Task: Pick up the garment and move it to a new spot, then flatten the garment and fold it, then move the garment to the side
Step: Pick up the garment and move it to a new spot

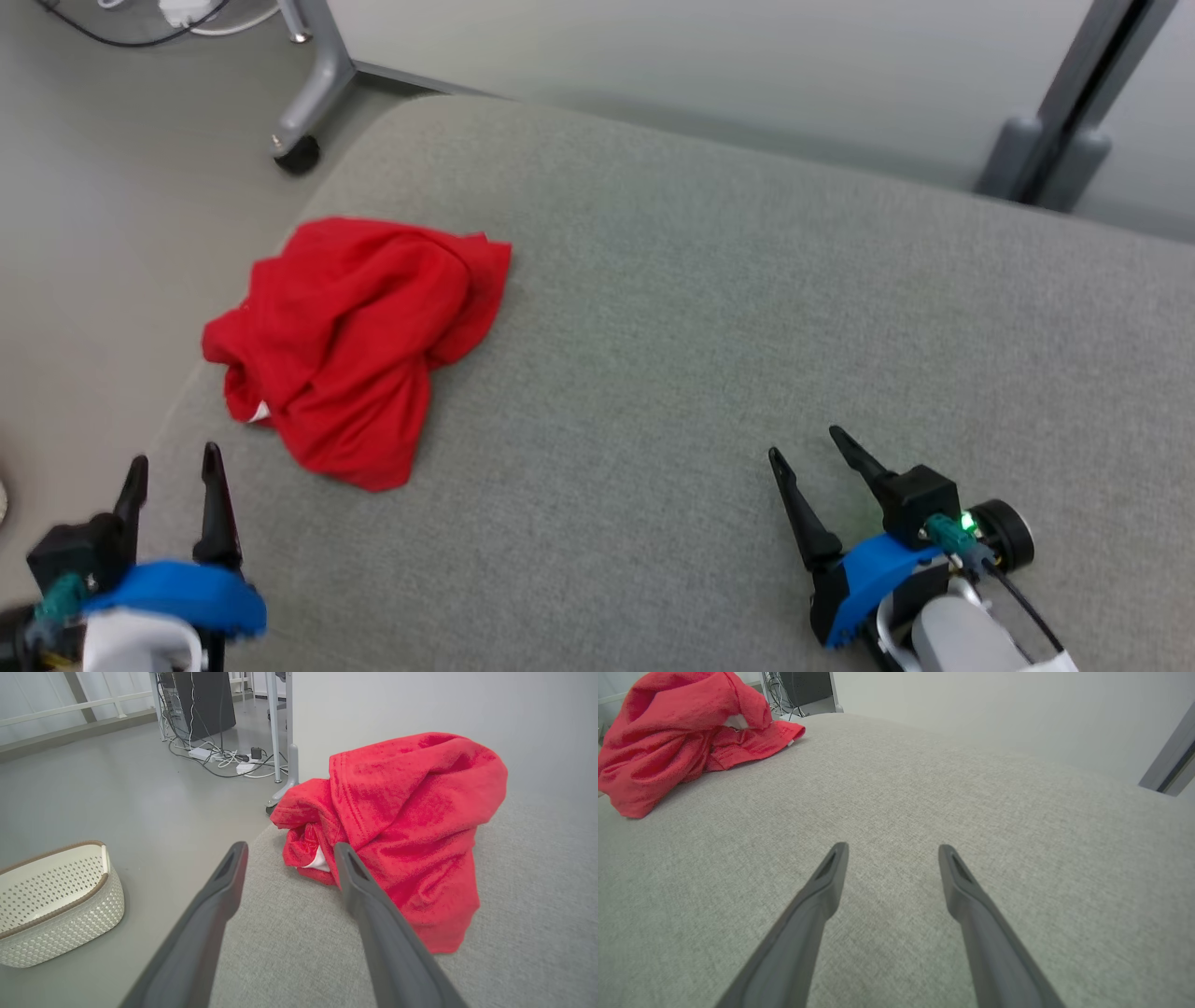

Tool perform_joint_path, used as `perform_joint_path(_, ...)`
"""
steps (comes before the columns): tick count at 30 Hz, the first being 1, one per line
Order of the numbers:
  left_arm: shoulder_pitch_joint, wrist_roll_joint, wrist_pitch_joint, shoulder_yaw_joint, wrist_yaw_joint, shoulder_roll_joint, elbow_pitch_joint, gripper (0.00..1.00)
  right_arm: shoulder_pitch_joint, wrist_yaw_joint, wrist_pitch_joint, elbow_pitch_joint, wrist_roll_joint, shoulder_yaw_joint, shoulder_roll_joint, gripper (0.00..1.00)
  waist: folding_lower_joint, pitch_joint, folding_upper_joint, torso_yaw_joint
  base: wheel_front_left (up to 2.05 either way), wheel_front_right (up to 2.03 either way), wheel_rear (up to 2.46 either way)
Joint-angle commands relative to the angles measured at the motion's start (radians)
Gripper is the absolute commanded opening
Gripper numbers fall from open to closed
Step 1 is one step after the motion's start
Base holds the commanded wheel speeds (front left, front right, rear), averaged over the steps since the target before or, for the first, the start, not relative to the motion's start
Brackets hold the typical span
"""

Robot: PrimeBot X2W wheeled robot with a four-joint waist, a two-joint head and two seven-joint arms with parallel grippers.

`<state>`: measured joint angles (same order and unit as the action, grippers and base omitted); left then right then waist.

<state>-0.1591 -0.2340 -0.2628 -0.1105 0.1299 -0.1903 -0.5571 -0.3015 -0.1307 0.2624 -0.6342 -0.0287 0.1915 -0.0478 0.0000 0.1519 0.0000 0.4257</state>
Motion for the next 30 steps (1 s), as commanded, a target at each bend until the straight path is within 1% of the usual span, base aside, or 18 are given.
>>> perform_joint_path(1, -0.054, -0.032, -0.003, 0.038, 0.001, -0.034, -0.001, 1.00, -0.027, 0.000, 0.004, 0.004, 0.019, -0.003, -0.005, 1.00, 0.0000, 0.026, 0.0000, -0.007, 0.00, 0.00, 0.00)
perform_joint_path(3, -0.104, -0.087, -0.003, 0.095, 0.001, -0.078, -0.009, 1.00, -0.037, 0.000, 0.004, 0.007, 0.033, -0.012, -0.005, 1.00, 0.0000, 0.054, 0.0000, -0.017, 0.00, 0.00, 0.00)
perform_joint_path(9, -0.237, -0.263, -0.003, 0.318, 0.001, -0.233, -0.043, 1.00, -0.056, 0.000, 0.003, 0.002, 0.067, -0.029, -0.005, 1.00, 0.0000, 0.131, 0.0000, -0.047, 0.00, 0.00, 0.00)
perform_joint_path(13, -0.307, -0.362, -0.003, 0.456, 0.001, -0.314, -0.039, 1.00, -0.063, 0.000, 0.001, -0.007, 0.075, -0.029, -0.010, 1.00, 0.0000, 0.173, 0.0000, -0.070, 0.00, 0.00, 0.00)
perform_joint_path(16, -0.348, -0.422, -0.003, 0.539, 0.000, -0.355, -0.054, 1.00, -0.068, 0.001, -0.003, -0.011, 0.083, -0.030, -0.014, 1.00, 0.0000, 0.198, 0.0000, -0.089, 0.00, 0.00, 0.00)
perform_joint_path(18, -0.379, -0.447, -0.003, 0.569, 0.000, -0.371, -0.077, 1.00, -0.075, 0.001, -0.005, -0.011, 0.085, -0.031, -0.017, 1.00, 0.0000, 0.213, 0.0000, -0.101, 0.00, 0.00, 0.00)
perform_joint_path(22, -0.430, -0.468, -0.003, 0.615, 0.000, -0.382, -0.152, 1.00, -0.086, 0.002, -0.005, -0.010, 0.089, -0.028, -0.023, 1.00, 0.0000, 0.238, 0.0000, -0.128, 0.00, 0.00, 0.00)
perform_joint_path(27, -0.470, -0.522, -0.003, 0.623, 0.000, -0.356, -0.247, 1.00, -0.094, 0.002, -0.006, -0.004, 0.083, -0.028, -0.027, 1.00, 0.0000, 0.260, 0.0000, -0.158, 0.00, 0.00, 0.00)
perform_joint_path(28, -0.478, -0.525, -0.003, 0.623, 0.000, -0.352, -0.258, 0.36, -0.094, 0.002, -0.006, -0.002, 0.081, -0.030, -0.027, 1.00, 0.0000, 0.261, 0.0000, -0.162, 0.00, 0.00, 0.00)
perform_joint_path(29, -0.481, -0.530, -0.003, 0.627, 0.000, -0.349, -0.267, 0.00, -0.093, 0.002, -0.006, 0.003, 0.078, -0.032, -0.027, 1.00, 0.0000, 0.261, 0.0000, -0.166, 0.00, 0.00, 0.00)
perform_joint_path(30, -0.483, -0.542, -0.003, 0.625, 0.000, -0.345, -0.271, 0.00, -0.090, 0.002, -0.006, 0.010, 0.075, -0.033, -0.027, 1.00, 0.0000, 0.260, 0.0000, -0.170, 0.00, 0.00, 0.00)
